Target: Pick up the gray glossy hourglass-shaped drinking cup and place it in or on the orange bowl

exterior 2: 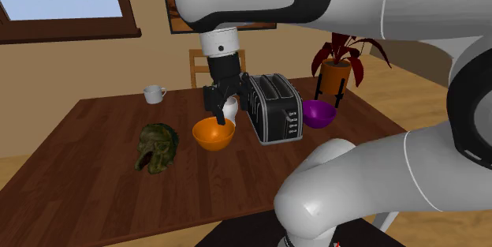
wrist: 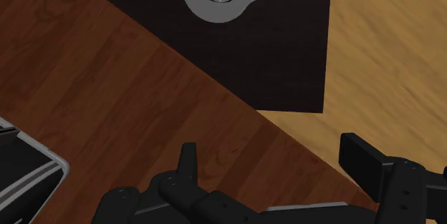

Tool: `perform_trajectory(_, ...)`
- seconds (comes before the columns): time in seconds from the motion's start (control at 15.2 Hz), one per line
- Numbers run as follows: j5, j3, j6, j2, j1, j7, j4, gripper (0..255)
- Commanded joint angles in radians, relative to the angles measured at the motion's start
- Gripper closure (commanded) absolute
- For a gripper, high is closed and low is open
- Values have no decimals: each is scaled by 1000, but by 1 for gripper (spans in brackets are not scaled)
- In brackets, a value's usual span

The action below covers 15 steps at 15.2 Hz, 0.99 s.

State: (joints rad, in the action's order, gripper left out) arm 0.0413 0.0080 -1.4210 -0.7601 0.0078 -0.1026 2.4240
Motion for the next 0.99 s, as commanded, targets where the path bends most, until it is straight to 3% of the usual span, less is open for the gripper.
perform_trajectory(0.0, 0, 0, 0, 0, 0, 0, 0, 0)
perform_trajectory(0.92, -118, -124, -375, 405, -85, -105, -93, 0)
